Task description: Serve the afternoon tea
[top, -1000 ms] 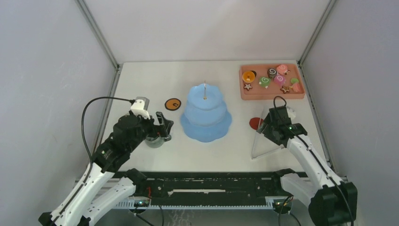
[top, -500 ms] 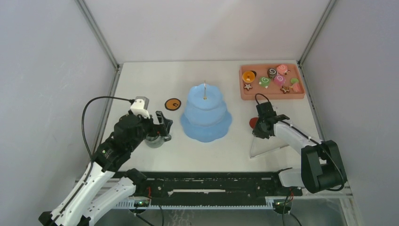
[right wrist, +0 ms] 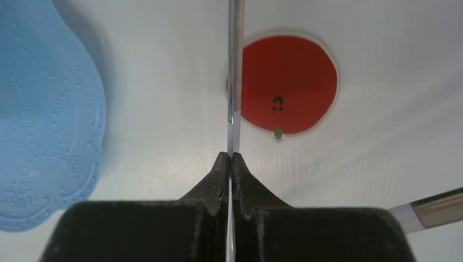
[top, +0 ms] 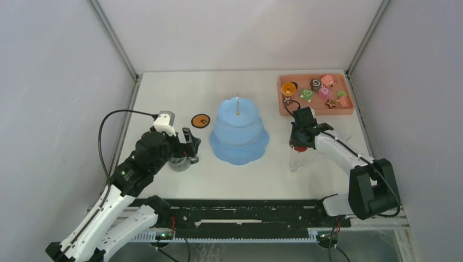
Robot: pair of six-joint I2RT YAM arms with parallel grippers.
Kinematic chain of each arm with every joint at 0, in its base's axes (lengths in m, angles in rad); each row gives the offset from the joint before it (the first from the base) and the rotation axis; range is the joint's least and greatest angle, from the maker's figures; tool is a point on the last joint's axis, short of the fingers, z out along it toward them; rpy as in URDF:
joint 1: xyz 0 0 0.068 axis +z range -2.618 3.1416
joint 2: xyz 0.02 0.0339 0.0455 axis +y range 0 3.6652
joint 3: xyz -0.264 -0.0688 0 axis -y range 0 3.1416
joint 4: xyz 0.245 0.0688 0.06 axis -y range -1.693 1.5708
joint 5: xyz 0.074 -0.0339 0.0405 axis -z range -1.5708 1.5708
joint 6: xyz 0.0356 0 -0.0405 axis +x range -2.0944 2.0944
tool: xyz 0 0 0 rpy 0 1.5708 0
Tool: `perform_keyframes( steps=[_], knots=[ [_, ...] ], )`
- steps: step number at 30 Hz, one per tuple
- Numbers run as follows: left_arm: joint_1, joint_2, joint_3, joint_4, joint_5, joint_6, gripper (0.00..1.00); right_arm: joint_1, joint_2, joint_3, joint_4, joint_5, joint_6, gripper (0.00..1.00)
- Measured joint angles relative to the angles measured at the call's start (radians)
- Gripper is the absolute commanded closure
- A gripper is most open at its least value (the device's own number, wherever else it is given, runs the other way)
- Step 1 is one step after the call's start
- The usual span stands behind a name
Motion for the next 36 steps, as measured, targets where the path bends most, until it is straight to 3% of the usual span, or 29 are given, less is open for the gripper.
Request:
perform_keyframes(
  steps=[4, 6, 8, 13, 15, 20, 28, 32, 36],
  knots=[
    [0.0, 0.018, 0.0, 0.0, 0.0, 0.0, 0.0, 0.016, 0.071, 0.062, 0.002, 0.003, -0.06, 1.0],
    [0.0, 0.023, 0.0, 0.0, 0.0, 0.0, 0.0, 0.022, 0.096, 0.064, -0.004, 0.0, -0.075, 0.94],
    [0.0, 0.026, 0.0, 0.0, 0.0, 0.0, 0.0, 0.032, 0.109, 0.064, -0.021, -0.001, -0.085, 0.8],
    [0.0, 0.038, 0.0, 0.0, 0.0, 0.0, 0.0, 0.063, 0.109, 0.064, -0.056, 0.019, -0.081, 0.32],
    [0.0, 0.044, 0.0, 0.0, 0.0, 0.0, 0.0, 0.069, 0.102, 0.064, -0.072, 0.048, -0.064, 0.26],
    [0.0, 0.068, 0.0, 0.0, 0.0, 0.0, 0.0, 0.069, 0.019, 0.063, -0.121, 0.114, 0.022, 0.25],
    [0.0, 0.1, 0.0, 0.005, 0.0, 0.002, 0.0, 0.055, -0.312, -0.023, -0.208, 0.182, 0.312, 0.23],
    [0.0, 0.125, 0.002, 0.008, 0.0, 0.012, 0.0, -0.045, -0.395, -0.126, -0.233, 0.148, 0.395, 0.23],
    [0.0, 0.142, 0.002, 0.018, 0.0, 0.018, 0.0, -0.174, -0.367, -0.179, -0.231, 0.092, 0.411, 0.26]
  ],
)
